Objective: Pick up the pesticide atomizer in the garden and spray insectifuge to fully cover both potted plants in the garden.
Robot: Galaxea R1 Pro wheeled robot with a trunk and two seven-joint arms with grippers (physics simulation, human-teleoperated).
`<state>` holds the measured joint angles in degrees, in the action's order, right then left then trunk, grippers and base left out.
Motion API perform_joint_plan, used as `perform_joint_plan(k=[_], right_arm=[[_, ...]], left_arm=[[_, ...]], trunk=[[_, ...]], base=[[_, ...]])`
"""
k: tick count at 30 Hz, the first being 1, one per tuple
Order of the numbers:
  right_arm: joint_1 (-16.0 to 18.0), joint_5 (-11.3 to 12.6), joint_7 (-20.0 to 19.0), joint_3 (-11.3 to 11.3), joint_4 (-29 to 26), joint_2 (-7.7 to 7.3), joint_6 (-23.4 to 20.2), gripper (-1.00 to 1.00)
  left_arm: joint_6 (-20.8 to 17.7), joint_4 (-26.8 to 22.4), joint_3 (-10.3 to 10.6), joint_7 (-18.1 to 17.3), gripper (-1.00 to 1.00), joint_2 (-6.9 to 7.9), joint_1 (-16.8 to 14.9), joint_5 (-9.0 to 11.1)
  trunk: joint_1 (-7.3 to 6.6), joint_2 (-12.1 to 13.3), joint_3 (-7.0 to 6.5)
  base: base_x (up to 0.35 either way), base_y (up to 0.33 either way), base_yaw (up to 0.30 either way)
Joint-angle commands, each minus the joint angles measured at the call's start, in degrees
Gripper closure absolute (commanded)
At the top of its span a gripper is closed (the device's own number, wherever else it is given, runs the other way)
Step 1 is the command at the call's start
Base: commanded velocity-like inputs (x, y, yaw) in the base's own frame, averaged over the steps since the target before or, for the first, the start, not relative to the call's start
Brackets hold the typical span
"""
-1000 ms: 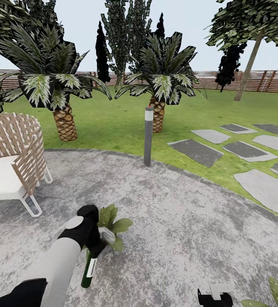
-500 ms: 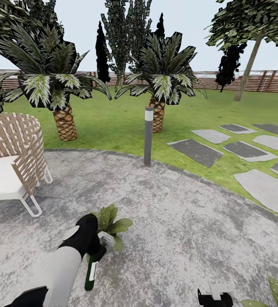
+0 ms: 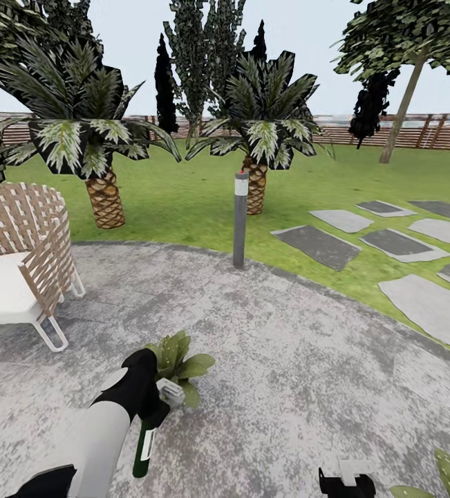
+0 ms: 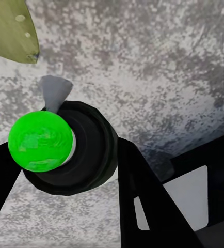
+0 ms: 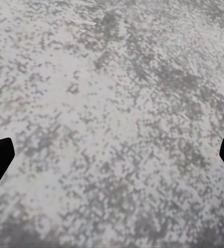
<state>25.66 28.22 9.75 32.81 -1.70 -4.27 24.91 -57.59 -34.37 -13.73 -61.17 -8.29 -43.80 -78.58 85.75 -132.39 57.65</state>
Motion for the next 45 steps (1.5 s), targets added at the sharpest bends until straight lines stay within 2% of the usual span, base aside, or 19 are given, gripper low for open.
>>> perform_joint_plan(k=[1, 5, 9, 11, 15, 19, 21, 23, 25, 27, 28, 31, 33, 35, 45], right_arm=[[0.01, 0.34, 0.25, 0.49, -0.05, -0.02, 0.05, -1.00], [0.01, 0.41, 0.26, 0.45, -0.06, 0.01, 0.05, -1.00], [0.01, 0.36, 0.25, 0.49, -0.06, -0.01, 0.05, -1.00], [0.01, 0.35, 0.24, 0.49, -0.06, -0.01, 0.05, -1.00], [0.01, 0.34, 0.21, 0.50, -0.06, -0.01, 0.05, -1.00], [0.01, 0.34, 0.24, 0.50, -0.06, 0.01, 0.05, -1.00], [0.01, 0.34, 0.22, 0.48, -0.06, -0.01, 0.05, -1.00], [0.01, 0.34, 0.20, 0.49, -0.06, -0.03, 0.05, -1.00], [0.01, 0.27, 0.20, 0.50, -0.04, -0.03, 0.05, -1.00], [0.01, 0.17, 0.19, 0.50, 0.01, -0.08, 0.05, -1.00], [0.01, 0.11, 0.16, 0.50, 0.02, -0.13, 0.05, -1.00], [0.01, -0.03, -0.03, 0.50, 0.13, -0.27, 0.05, -1.00], [0.01, -0.08, -0.07, 0.50, 0.19, -0.35, 0.05, -1.00], [0.01, -0.14, -0.08, 0.56, 0.20, -0.36, 0.05, -1.00], [0.01, -0.11, 0.08, 0.58, 0.19, -0.30, 0.05, -1.00]], left_arm=[[-0.21, -0.08, -0.39, -0.57, 1.00, -0.11, -0.08, -0.61], [-0.16, -0.08, -0.44, -1.23, 1.00, -0.14, -0.29, -0.61], [-0.15, 0.00, -0.21, -5.78, 1.00, -0.07, -0.38, -0.88], [-0.15, 0.00, -0.12, -6.65, 1.00, -0.06, -0.35, -1.52], [-0.15, 0.02, -0.06, -7.07, 1.00, -0.06, -0.25, -2.97], [-0.19, 0.04, -0.22, -7.24, 1.00, -0.06, -0.37, -3.30], [-0.16, 0.02, -0.28, -9.11, 1.00, -0.08, -0.50, -3.36], [-0.13, -0.03, -0.23, -14.18, 1.00, -0.11, -0.92, -3.82], [-0.13, -0.03, 1.43, -20.07, 1.00, -0.15, -2.88, -6.32], [-0.20, 0.02, 4.67, -25.72, 1.00, -0.26, -4.79, -11.02], [-0.19, -0.04, 6.18, -28.83, 1.00, -0.47, -5.53, -13.98], [-0.16, -0.15, 8.09, -28.83, 1.00, -0.78, -7.42, -22.00], [-0.20, -0.18, 8.38, -28.83, 1.00, -0.83, -8.66, -25.28], [-0.32, -0.23, 8.44, -28.83, 1.00, -0.84, -9.29, -26.20], [-0.55, -0.26, 8.18, -28.83, 1.00, -1.52, -9.49, -26.02]], trunk=[[-0.01, -0.02, 0.12], [0.65, -1.23, 0.98], [1.53, -2.83, 2.04], [1.97, -3.63, 2.58], [2.84, -5.24, 3.65], [2.84, -5.24, 3.99], [2.84, -5.24, 4.06], [2.84, -5.24, 4.08], [2.84, -5.24, 4.09], [2.84, -5.24, 4.09], [2.84, -5.24, 4.09], [2.84, -5.24, 4.09], [2.84, -5.24, 4.09], [2.84, -5.24, 4.09], [2.84, -5.24, 4.09]], base=[[0.000, 0.000, 0.013], [0.000, 0.000, 0.054], [0.000, 0.000, 0.066], [0.000, 0.000, 0.067], [0.000, 0.000, 0.068], [0.000, 0.000, 0.067], [0.000, 0.000, 0.029], [0.000, 0.000, 0.009], [0.000, 0.000, 0.003], [0.000, 0.000, 0.001], [0.000, 0.000, 0.000], [0.003, 0.000, 0.000], [0.130, 0.000, 0.000], [0.296, 0.000, 0.000], [0.149, 0.000, 0.000]])
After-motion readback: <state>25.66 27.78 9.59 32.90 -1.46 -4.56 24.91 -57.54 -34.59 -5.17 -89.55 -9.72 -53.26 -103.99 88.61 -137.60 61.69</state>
